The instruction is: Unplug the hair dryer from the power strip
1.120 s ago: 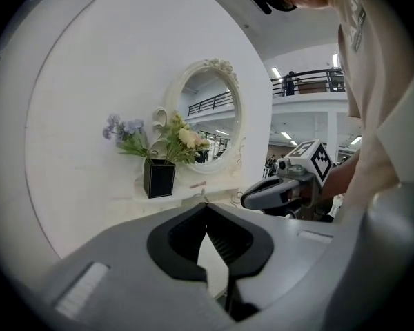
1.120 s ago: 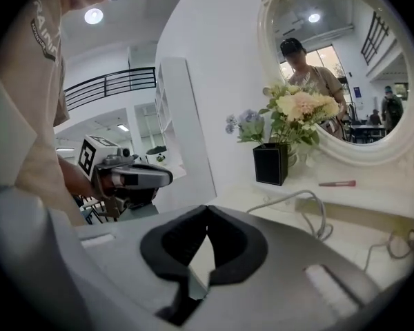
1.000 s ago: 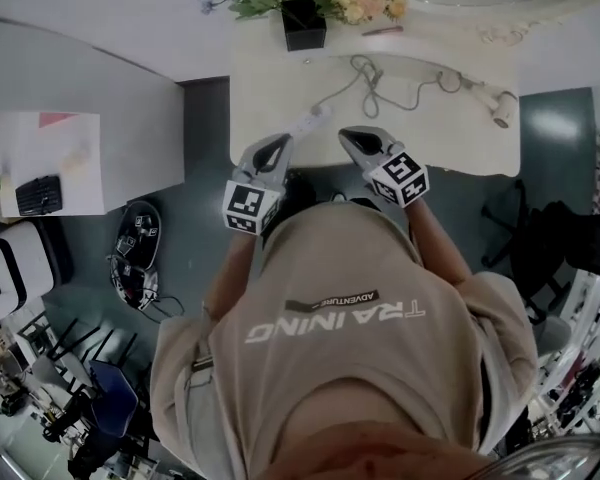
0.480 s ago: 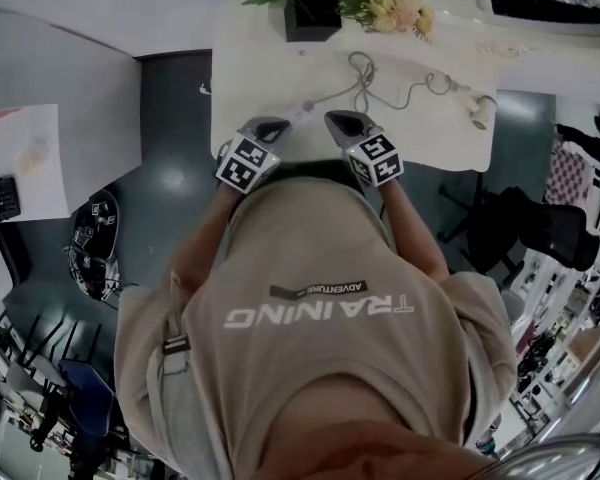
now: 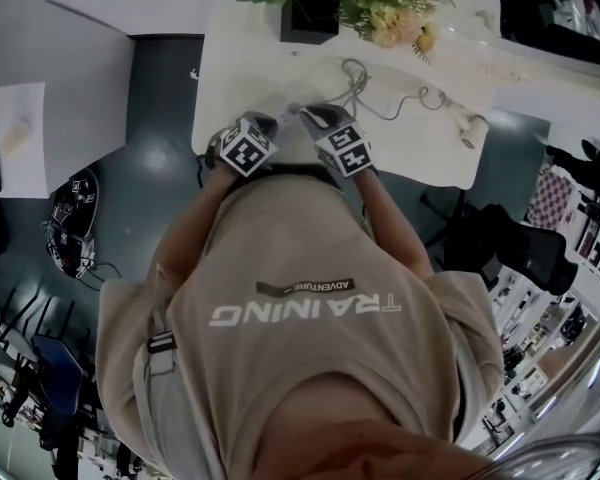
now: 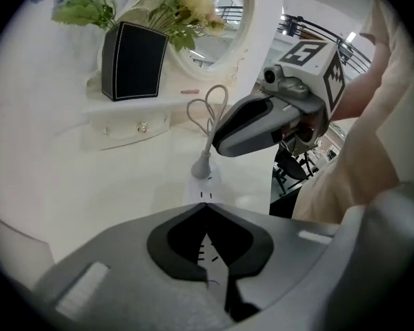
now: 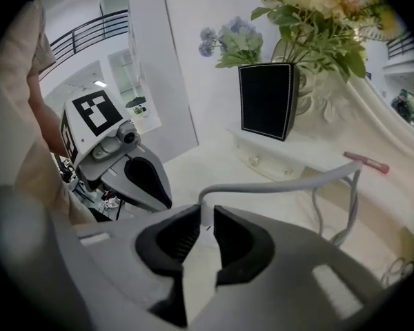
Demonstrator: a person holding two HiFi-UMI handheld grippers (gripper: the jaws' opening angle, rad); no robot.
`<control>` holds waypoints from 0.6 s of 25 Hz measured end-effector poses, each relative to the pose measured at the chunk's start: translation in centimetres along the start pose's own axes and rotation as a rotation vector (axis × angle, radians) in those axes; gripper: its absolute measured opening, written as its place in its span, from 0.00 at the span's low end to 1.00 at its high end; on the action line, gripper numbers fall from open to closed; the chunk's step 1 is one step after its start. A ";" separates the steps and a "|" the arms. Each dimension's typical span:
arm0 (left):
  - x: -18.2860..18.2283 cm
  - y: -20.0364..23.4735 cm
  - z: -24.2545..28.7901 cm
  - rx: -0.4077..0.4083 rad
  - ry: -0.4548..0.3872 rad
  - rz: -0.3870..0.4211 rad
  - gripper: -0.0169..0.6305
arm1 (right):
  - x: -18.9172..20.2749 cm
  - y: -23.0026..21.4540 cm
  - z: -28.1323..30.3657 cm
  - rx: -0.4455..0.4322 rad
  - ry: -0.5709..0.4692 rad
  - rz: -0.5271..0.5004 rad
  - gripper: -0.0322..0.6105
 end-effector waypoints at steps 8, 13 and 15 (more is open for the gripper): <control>0.0 0.1 0.5 -0.041 0.000 -0.037 0.02 | -0.7 0.3 1.7 -0.049 0.065 -0.088 0.21; 0.0 0.0 0.6 -0.030 0.004 -0.038 0.02 | -1.0 0.5 3.0 -0.043 0.109 -0.111 0.20; -0.1 -0.1 0.5 -0.038 0.009 -0.021 0.02 | -1.2 0.6 3.1 -0.042 0.134 -0.125 0.18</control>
Point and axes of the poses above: the fingertips, and each gripper's own axes: z forward along the fingers, y to its left, x out of its underside, the point moved 8 cm from there along -z, backward along the fingers, and after that the axes turned 8 degrees about z, right-handed, at the moved point
